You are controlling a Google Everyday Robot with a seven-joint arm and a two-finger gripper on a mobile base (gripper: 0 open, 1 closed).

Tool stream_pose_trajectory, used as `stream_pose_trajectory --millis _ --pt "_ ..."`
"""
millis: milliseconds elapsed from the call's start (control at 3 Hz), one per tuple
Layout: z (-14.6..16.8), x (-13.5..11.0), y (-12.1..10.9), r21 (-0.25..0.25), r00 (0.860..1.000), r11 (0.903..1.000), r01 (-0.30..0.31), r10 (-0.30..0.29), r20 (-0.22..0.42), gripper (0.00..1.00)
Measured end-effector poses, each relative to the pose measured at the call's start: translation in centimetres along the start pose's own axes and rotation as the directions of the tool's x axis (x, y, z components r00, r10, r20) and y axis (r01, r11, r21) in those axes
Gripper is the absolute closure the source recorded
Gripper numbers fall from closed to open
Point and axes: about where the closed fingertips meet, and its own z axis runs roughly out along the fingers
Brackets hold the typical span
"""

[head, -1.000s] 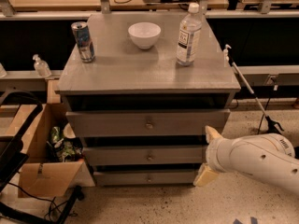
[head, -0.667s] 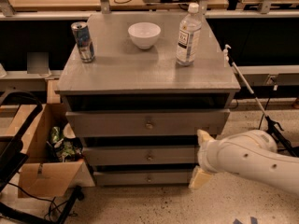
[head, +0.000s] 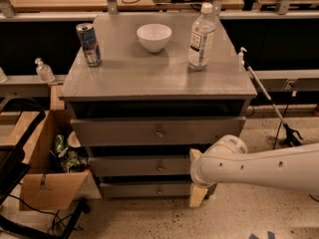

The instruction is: Open middle drawer

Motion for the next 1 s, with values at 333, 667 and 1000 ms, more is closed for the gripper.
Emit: stream_pose_trajectory --millis 333,667,1000 --pt "3.4 0.2 0.2 -0.046 0.999 0.9988 0.015 -0.017 -0.029 0.00" --pt "6.3 0.9 -0.1 -0.072 0.999 0.9974 0.002 -0.005 -0.037 0.00" --pt "8.2 1.9 -1.3 -0.076 0.999 0.9967 -0.028 0.025 -0.033 0.00"
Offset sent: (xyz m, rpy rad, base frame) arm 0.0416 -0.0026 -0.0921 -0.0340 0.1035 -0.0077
